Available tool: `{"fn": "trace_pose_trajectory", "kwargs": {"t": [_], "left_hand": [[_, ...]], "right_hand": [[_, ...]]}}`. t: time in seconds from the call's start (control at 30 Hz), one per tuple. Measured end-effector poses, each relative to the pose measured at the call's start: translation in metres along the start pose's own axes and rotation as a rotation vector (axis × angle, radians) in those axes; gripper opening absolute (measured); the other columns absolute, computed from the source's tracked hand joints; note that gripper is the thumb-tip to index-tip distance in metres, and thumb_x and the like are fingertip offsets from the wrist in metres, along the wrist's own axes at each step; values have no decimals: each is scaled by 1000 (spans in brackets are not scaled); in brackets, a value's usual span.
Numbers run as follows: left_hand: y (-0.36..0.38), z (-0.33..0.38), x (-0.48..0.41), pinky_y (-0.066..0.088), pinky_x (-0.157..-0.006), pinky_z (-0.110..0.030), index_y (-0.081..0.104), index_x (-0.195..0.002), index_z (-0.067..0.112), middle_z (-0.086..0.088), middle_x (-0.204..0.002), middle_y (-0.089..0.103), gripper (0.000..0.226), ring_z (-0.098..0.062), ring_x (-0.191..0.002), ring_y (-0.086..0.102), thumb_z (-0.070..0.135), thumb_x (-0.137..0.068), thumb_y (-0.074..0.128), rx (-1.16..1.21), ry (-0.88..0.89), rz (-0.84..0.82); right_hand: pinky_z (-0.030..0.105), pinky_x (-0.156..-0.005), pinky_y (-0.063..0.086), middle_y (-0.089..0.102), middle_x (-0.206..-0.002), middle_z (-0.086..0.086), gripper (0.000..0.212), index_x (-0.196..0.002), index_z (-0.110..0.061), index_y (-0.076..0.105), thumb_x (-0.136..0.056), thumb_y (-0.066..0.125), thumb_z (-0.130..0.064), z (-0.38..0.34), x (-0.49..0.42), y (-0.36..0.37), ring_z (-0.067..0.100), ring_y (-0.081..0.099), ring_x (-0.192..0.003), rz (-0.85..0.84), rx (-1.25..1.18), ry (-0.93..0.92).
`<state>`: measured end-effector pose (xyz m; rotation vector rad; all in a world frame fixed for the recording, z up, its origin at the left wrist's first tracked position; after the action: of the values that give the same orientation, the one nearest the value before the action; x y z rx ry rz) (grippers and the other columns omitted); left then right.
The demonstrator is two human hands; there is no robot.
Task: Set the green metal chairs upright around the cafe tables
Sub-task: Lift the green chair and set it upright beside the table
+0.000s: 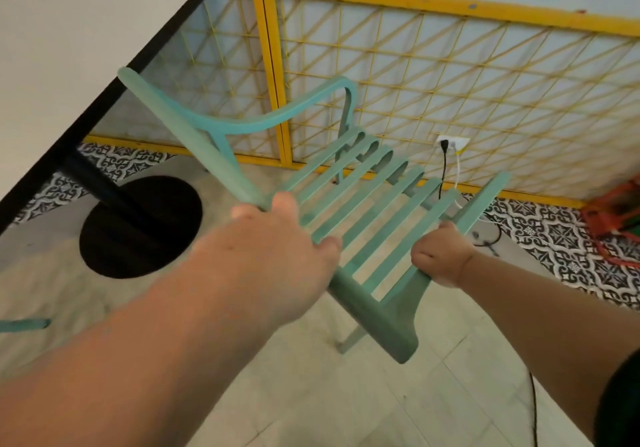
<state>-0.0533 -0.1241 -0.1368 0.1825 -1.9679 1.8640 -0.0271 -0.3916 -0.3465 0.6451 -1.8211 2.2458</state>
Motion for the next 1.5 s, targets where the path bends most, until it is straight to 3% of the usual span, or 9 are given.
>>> {"fn": "trace_pose_trajectory", "kwargs": {"t": [0.1,0.17,0.3,0.47,0.63,0.77,0.97,1.1,1.5], "left_hand": [[-51,-59,-46,39,-103,-54,45,-138,36,-13,-140,41,77,-37,-129,40,86,-82,29,-189,-83,164],[-61,-66,-81,35,-114,-55,68,-117,36,-6,-136,57,76,-30,-129,45,84,-77,24,-244,118,233],[-50,-66,-114,55,-68,-45,57,-54,18,-1,-58,60,71,-19,-61,59,75,-73,19,-236,316,163],[-51,-65,-119,50,-55,-41,48,-48,12,-7,-52,54,58,-25,-54,54,59,-69,20,-245,367,318],[-50,-69,-121,45,-52,-37,48,-48,12,-5,-52,53,54,-26,-53,52,54,-67,20,-210,394,389],[-53,-65,-119,43,-54,-36,57,-53,11,-6,-57,56,61,-30,-60,56,54,-68,17,-226,437,458],[-51,-64,-118,34,-53,-32,57,-55,8,-8,-57,55,57,-30,-58,53,51,-73,24,-249,452,462],[-50,-63,-121,33,-54,-32,64,-61,10,-6,-60,58,60,-30,-64,57,53,-74,24,-240,434,468],[-41,-62,-100,33,-57,-33,64,-66,13,-4,-66,58,59,-25,-65,54,53,-86,24,-204,356,434]], "right_hand": [[42,-94,33,54,-81,-1,36,-76,-20,49,-97,20,-26,-2,3,-2,25,51,-84,-22,-16,-8],[40,-88,30,56,-81,0,39,-76,-20,51,-93,17,-28,-2,4,-2,25,53,-84,-47,15,-7],[41,-90,34,56,-81,0,29,-83,-17,60,-101,37,-16,1,-1,2,27,49,-82,-16,22,3],[39,-93,35,57,-89,-1,30,-84,-18,52,-99,26,-22,7,8,-4,28,53,-94,-152,-138,142],[53,-113,32,57,-138,5,37,-144,-25,53,-110,40,-35,-43,22,-31,31,53,-129,-319,-523,183],[36,-115,36,55,-148,7,52,-154,-19,44,-111,16,-27,-102,53,-149,24,51,-136,-92,-870,46],[34,-67,40,63,-94,1,38,-103,-20,57,-110,32,-48,-186,103,-238,19,61,-86,0,-788,-14],[37,-71,38,59,-119,9,44,-129,-12,44,-110,28,-48,-198,99,-221,31,64,-106,207,-450,167],[32,-51,33,54,-73,-4,43,-79,-24,45,-105,35,-56,-169,104,-217,15,52,-63,286,-567,240]]}}
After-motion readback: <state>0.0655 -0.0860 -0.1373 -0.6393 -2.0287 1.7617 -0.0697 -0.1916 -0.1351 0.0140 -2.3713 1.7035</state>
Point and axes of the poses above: each hand's wrist, its own x-axis away from the middle knuckle, its own y-axis out of the palm, z = x × y, the point moved 9 cm from there along -x, towards the middle knuckle
